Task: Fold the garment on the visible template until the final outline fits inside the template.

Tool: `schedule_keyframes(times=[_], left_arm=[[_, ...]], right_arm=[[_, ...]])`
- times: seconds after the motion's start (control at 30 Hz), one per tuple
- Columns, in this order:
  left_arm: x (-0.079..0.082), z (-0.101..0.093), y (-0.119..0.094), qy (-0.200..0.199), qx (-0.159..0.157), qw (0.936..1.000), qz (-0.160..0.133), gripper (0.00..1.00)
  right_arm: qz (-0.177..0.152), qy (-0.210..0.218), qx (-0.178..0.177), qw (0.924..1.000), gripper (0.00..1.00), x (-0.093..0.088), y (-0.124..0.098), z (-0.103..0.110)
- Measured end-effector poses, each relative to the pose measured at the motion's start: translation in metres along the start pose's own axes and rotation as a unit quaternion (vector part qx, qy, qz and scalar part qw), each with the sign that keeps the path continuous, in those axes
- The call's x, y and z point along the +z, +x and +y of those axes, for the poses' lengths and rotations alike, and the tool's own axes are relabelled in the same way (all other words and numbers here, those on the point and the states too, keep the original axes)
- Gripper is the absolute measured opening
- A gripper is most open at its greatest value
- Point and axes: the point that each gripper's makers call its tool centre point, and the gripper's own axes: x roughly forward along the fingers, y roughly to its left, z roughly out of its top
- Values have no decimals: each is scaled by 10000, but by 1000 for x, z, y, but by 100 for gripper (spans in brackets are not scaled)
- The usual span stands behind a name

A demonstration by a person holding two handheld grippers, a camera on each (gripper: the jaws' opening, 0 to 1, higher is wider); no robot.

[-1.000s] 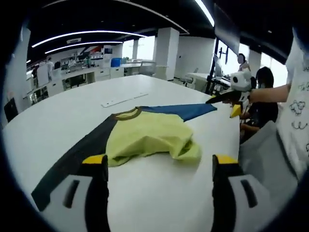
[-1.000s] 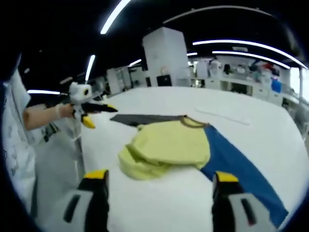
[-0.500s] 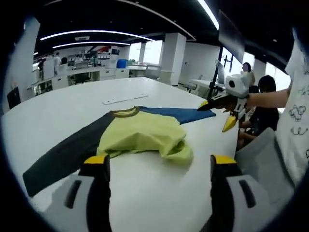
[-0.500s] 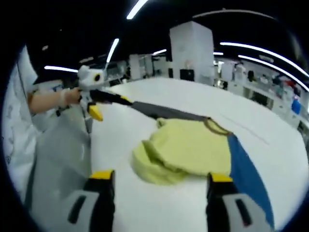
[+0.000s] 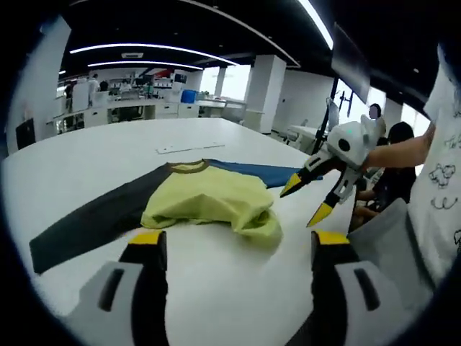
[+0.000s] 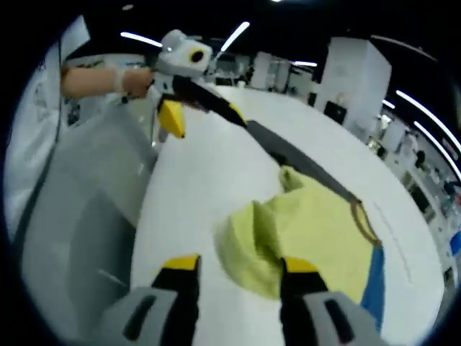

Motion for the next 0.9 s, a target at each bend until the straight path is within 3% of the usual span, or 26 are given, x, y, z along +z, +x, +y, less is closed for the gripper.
schedule_keyframes(times=[0.1, 0.63, 0.67, 0.77, 0.9], left_arm=[[-4, 0, -1, -30, -7, 10000, 9, 79], [-17, -5, -13, -208, 70, 9997, -47, 77], [-17, -5, -13, -219, 65, 9997, -43, 77], [-19, -5, -13, -282, 64, 9996, -53, 77], [-22, -5, -12, -312, 36, 9995, -24, 76]], right_arm=[[39, -130, 140, 9998, 33, 3, 11, 3], [392, -266, 123, 9988, 20, 7, 52, -2], [423, -239, 75, 9988, 18, 7, 54, -4], [623, -193, -122, 9978, 0, -2, 58, -15], [369, 262, -149, 9989, 0, 10, 48, -19]])
